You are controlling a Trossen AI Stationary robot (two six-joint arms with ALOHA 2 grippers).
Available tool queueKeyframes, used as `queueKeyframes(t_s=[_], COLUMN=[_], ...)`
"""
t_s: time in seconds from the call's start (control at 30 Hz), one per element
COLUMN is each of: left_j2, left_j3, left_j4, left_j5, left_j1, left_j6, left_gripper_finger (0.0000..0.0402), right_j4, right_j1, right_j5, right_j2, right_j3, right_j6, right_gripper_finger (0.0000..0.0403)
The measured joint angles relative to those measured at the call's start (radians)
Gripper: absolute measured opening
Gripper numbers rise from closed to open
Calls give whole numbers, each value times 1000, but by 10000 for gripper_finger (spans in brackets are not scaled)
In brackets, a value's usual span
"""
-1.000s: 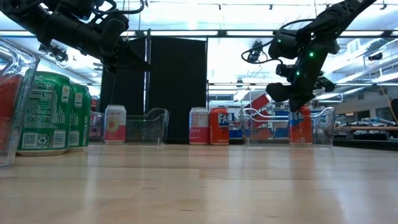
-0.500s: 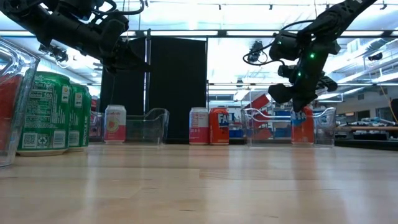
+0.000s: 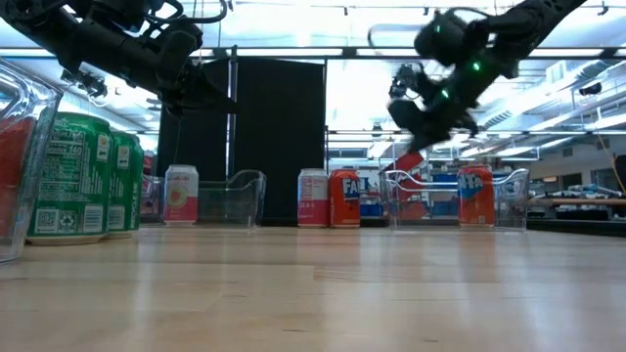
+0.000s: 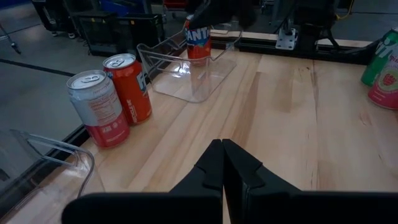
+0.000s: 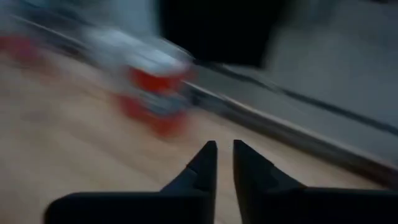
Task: Sort soda cans
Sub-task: Put the red soda can into the top right transparent bin
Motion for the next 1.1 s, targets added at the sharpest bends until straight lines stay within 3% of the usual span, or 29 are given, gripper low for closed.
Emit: queueKeyframes(t_s=[0.1, 0.2, 0.4, 0.57, 0.83, 1.1], left_j2=[0, 0, 0, 0, 0, 0], left_j3=[0, 0, 0, 0, 0, 0], left_j4=[6, 15, 19, 29, 71, 78], left_j5=[0, 0, 0, 0, 0, 0], left_j1=[0, 0, 0, 0, 0, 1], left_j6=[0, 0, 7, 31, 53, 69], left_gripper_finger=[1, 1, 1, 1, 1, 1], right_j4=[181, 285, 356, 373, 390, 69], right_j1=[18, 17, -21, -29, -26, -61], right_j5=[-121, -166, -243, -274, -308, -309], right_j2=[0, 0, 0, 1, 108, 269], right_j3=[0, 0, 0, 0, 74, 363], right_j6=[-74, -123, -147, -144, -187, -332], right_gripper_finger=[84, 137, 254, 317, 332, 325])
